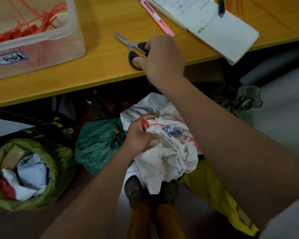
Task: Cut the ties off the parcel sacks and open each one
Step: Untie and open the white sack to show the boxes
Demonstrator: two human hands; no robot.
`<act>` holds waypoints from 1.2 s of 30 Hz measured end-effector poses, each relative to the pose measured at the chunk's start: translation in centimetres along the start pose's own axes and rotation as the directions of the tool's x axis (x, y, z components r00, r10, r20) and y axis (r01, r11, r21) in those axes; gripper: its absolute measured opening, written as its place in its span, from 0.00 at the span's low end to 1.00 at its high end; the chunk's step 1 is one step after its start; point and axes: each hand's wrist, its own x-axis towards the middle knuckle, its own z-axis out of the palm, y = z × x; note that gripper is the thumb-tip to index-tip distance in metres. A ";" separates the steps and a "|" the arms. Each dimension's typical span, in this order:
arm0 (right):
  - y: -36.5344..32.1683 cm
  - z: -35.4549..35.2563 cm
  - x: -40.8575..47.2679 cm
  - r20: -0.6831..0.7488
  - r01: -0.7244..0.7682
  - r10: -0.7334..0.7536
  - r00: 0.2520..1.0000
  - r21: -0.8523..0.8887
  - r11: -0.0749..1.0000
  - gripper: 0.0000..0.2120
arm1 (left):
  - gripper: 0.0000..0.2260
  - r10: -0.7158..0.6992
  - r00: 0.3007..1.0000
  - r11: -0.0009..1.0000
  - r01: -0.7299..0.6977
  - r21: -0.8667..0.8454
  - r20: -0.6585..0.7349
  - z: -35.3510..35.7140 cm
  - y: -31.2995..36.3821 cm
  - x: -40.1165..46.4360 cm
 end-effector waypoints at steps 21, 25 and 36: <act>14.9 5.4 -16.4 0.668 -0.691 0.177 0.722 0.692 0.209 0.19 | 0.26 0.025 0.999 0.993 -0.029 0.116 0.028 1.6 -1.1 1.2; 15.4 5.0 -15.5 0.751 -0.750 0.053 0.658 0.647 0.137 0.13 | 0.24 -0.017 1.000 0.996 0.018 0.086 -0.010 1.7 -1.4 1.9; 16.6 5.0 -14.6 0.859 -0.859 -0.049 0.509 0.511 0.040 0.09 | 0.23 -0.052 0.997 0.996 0.056 0.071 -0.057 1.9 -1.5 3.2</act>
